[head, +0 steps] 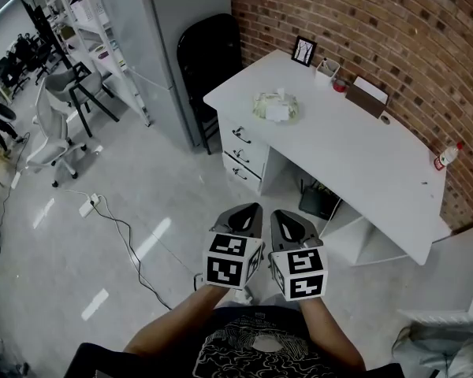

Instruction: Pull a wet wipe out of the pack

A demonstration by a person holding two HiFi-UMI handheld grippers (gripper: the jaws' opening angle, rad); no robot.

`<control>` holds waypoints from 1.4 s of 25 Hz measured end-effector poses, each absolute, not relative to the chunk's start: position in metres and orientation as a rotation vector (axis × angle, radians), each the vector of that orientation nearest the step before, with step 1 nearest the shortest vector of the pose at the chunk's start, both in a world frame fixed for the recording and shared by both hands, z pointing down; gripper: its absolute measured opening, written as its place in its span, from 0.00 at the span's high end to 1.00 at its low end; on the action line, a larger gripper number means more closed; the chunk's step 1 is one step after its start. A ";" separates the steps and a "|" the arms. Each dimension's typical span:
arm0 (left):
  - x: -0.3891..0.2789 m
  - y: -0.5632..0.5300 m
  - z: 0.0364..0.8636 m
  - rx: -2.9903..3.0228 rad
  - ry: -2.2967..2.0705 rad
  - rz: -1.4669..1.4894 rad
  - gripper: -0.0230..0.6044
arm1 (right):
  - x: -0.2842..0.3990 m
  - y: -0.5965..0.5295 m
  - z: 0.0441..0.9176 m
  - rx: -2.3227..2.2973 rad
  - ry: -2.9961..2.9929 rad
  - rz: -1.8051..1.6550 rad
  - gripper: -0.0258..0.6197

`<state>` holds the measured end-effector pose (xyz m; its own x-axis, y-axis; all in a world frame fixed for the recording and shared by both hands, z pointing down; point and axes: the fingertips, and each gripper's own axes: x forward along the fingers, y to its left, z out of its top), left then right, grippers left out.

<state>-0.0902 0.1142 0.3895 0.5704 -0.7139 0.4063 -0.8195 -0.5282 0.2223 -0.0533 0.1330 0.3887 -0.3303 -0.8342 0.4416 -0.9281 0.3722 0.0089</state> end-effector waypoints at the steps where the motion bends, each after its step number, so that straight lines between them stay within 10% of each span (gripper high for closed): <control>1: -0.092 0.113 0.390 2.416 -1.241 0.369 0.94 | -0.055 0.131 0.390 1.534 -2.263 0.349 0.93; 35: -0.016 -0.112 0.409 2.368 -1.276 0.375 0.94 | 0.010 -0.095 0.404 1.455 -2.309 0.343 0.93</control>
<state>-0.0158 -0.1115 0.4091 0.5419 -0.7258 0.4238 -0.8397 -0.4892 0.2359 0.0105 -0.0954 0.4038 -0.3858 -0.8071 0.4470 -0.9021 0.4315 0.0006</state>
